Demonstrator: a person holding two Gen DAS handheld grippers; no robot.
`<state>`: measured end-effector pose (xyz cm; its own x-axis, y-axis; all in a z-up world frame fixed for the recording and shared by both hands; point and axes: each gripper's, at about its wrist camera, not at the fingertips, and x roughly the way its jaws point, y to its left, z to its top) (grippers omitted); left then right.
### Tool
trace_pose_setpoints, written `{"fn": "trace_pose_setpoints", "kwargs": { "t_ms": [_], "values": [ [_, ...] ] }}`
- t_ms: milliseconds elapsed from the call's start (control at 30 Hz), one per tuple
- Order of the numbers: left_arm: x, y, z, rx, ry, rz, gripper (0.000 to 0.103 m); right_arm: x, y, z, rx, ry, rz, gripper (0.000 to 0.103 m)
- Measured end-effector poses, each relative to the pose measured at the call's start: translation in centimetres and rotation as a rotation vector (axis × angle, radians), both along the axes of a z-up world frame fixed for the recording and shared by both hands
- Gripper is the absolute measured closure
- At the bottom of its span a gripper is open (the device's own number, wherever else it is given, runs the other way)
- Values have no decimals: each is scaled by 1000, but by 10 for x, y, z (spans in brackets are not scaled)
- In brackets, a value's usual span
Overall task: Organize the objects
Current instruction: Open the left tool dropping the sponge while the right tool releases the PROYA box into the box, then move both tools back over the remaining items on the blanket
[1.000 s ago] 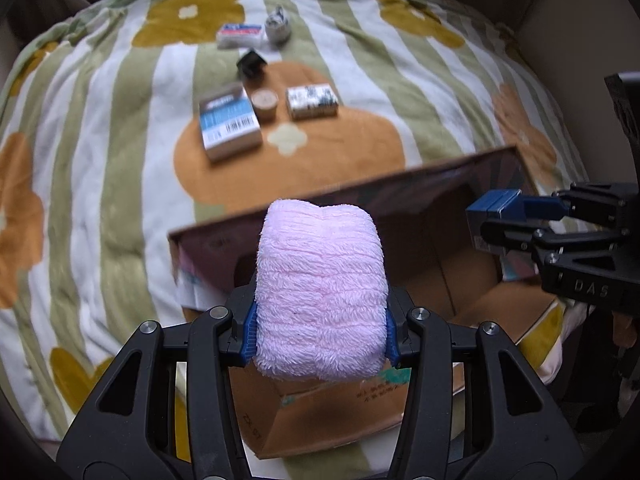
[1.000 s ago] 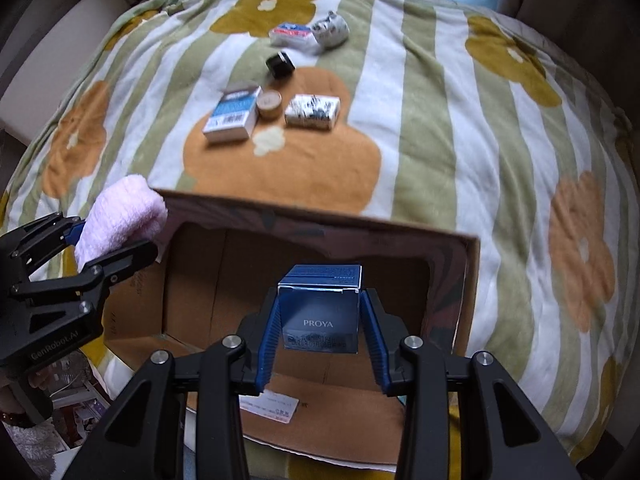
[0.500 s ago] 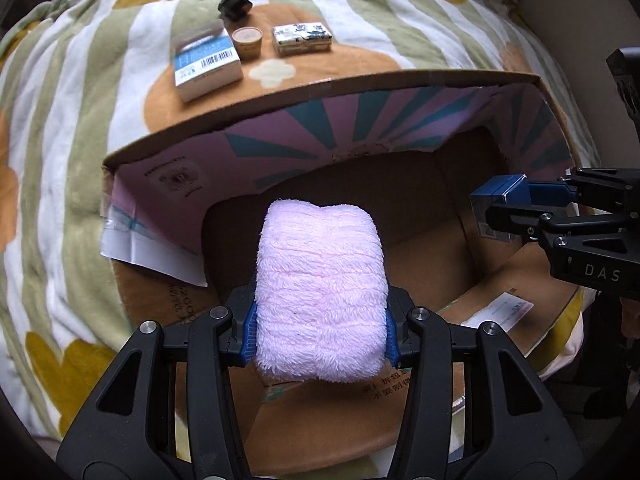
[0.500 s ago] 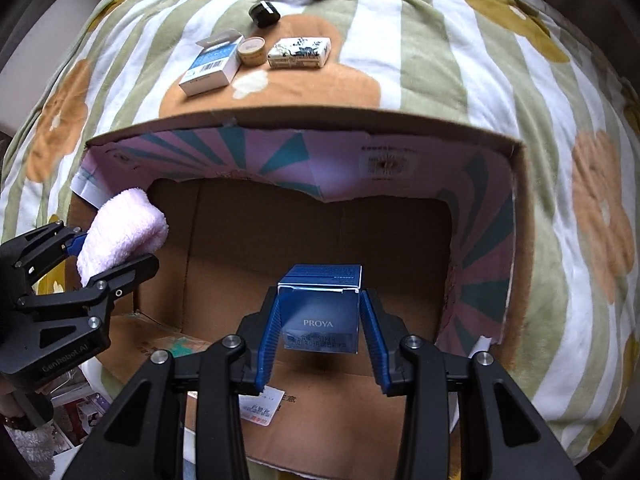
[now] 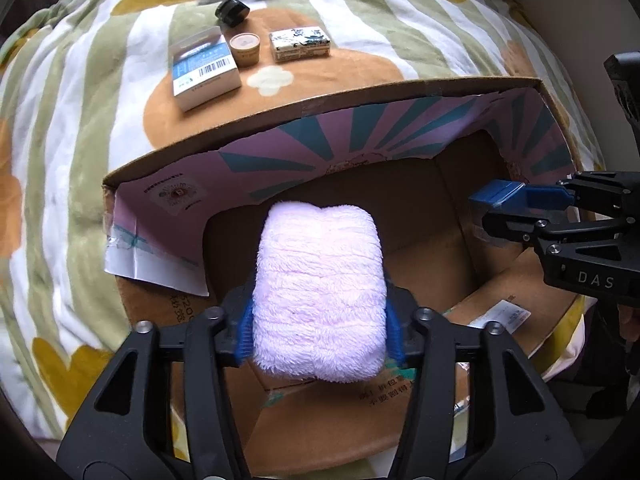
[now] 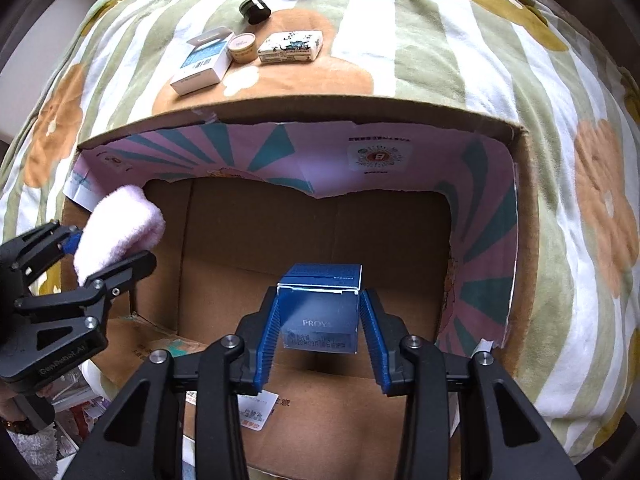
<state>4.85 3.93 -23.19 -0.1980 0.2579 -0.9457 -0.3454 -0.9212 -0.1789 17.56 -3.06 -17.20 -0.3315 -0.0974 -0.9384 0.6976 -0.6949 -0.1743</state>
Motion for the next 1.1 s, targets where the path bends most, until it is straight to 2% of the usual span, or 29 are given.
{"fn": "trace_pose_setpoints", "kwargs": {
  "t_ms": [33, 67, 100, 133, 200, 267, 667, 1100],
  "values": [
    [0, 0, 1, -5, -5, 3, 20, 0, -1, 1, -2, 1, 2, 62],
    [1, -1, 2, -17, -9, 8, 1, 0, 0, 3, -8, -6, 2, 54],
    [2, -1, 4, -14, 0, 11, 0, -1, 0, 3, -16, -24, -1, 42],
    [3, -2, 6, -11, 1, 12, 0, -1, 1, 6, -48, -52, 2, 37],
    [5, -3, 8, -20, -1, 10, 0, 2, 0, 11, -87, -71, 4, 11],
    [6, -6, 10, -22, 1, 15, 0, 5, -3, 14, -76, -49, 10, 3],
    [2, -17, 17, 13, 1, 53, 0, 7, -8, 19, -44, 5, 72, 3],
    [1, -23, 30, 4, 29, 78, 0, 9, -12, 23, -18, 28, 134, 2]
  ]
}}
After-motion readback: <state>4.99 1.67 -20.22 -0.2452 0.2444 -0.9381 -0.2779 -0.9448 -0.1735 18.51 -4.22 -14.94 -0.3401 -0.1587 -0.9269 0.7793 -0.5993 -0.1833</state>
